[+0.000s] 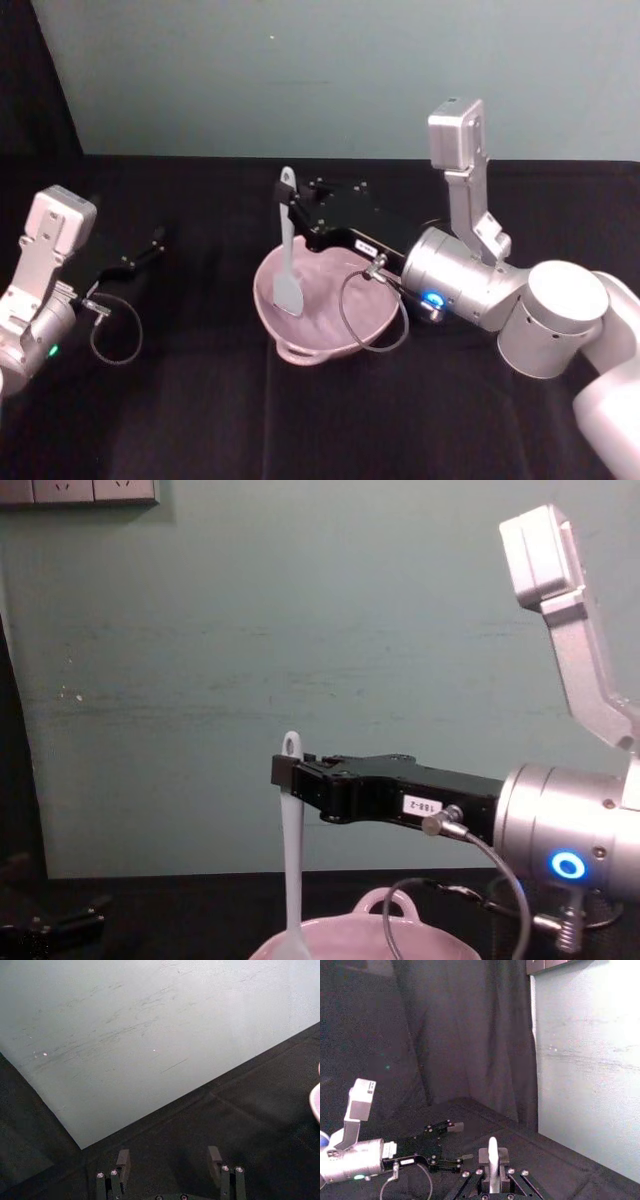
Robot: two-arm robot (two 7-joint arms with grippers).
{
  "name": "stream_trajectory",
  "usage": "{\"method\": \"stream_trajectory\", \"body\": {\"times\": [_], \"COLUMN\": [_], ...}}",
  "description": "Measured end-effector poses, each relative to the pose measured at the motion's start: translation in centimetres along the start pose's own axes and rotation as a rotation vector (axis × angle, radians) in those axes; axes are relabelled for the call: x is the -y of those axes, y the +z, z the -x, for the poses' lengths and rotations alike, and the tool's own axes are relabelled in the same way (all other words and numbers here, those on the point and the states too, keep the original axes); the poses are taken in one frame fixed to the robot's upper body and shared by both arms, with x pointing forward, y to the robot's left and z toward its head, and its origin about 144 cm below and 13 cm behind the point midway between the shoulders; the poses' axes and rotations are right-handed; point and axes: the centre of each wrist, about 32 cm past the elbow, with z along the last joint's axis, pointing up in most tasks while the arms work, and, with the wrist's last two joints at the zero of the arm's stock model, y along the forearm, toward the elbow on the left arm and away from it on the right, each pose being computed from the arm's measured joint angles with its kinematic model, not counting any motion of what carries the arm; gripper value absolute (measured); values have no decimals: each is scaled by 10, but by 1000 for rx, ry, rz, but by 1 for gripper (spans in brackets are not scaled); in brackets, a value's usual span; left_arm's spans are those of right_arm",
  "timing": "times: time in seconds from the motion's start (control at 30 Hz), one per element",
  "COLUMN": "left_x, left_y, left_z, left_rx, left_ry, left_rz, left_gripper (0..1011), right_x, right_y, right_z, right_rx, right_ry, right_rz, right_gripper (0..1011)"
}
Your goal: Use the one hand to pick up the spoon and stir the clear water in the bowl.
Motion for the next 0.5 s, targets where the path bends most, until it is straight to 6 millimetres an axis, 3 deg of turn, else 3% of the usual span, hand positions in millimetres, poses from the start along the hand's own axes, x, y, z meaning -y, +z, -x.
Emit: {"method": "stream_trajectory", "body": {"times": [0.5], "left_x": [0], "left_y": [0], "left_z": [0], "left_rx": [0], "left_ry": [0], "left_rz": [0], "left_gripper": [1011], "right_x": [-17], "right_y": [-6], "right_z": [-23], "right_rx": [-13], "right_ry": [-78], "right_rz": [-15], "right_gripper": [110]}}
